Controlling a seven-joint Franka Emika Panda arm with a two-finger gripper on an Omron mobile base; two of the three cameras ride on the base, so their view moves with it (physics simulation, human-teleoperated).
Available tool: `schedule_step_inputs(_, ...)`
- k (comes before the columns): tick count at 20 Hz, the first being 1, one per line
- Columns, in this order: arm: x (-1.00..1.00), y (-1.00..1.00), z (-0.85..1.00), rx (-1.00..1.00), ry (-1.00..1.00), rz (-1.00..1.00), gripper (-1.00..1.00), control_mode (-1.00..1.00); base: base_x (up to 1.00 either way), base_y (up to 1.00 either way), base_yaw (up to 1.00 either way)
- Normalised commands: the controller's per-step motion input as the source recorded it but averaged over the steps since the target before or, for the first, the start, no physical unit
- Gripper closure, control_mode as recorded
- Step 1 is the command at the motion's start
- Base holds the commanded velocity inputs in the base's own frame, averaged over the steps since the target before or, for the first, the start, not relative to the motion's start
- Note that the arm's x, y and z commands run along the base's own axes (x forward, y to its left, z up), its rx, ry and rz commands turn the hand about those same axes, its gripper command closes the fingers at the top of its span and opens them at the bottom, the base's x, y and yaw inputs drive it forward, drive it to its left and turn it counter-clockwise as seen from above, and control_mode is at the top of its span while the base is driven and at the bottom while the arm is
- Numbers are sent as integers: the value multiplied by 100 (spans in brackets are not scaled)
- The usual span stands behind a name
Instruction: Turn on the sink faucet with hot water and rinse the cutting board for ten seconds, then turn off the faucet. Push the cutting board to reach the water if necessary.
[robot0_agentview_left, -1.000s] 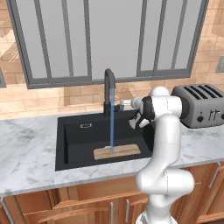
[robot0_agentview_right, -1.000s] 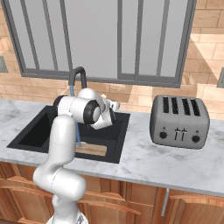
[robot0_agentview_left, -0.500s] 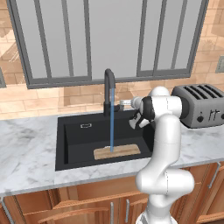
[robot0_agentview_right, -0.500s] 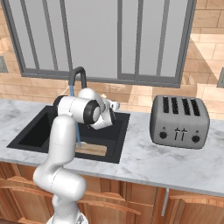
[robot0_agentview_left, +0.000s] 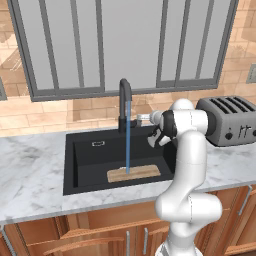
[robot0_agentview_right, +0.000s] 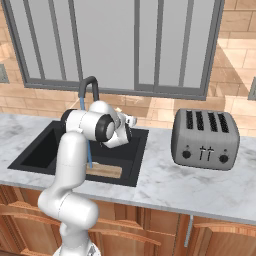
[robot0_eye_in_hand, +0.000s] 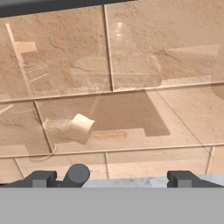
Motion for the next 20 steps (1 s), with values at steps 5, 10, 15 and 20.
schedule_step_inputs(5, 0, 0, 0, 0, 0, 0, -100, -100, 0, 0, 0)
schedule_step_inputs(10, 0, 0, 0, 0, -1, 0, -100, -100, 0, 0, 0)
schedule_step_inputs(15, 0, 0, 11, 0, 0, 0, -100, -100, 0, 0, 0)
schedule_step_inputs(20, 0, 0, 15, 0, 0, 0, -100, -100, 0, 0, 0)
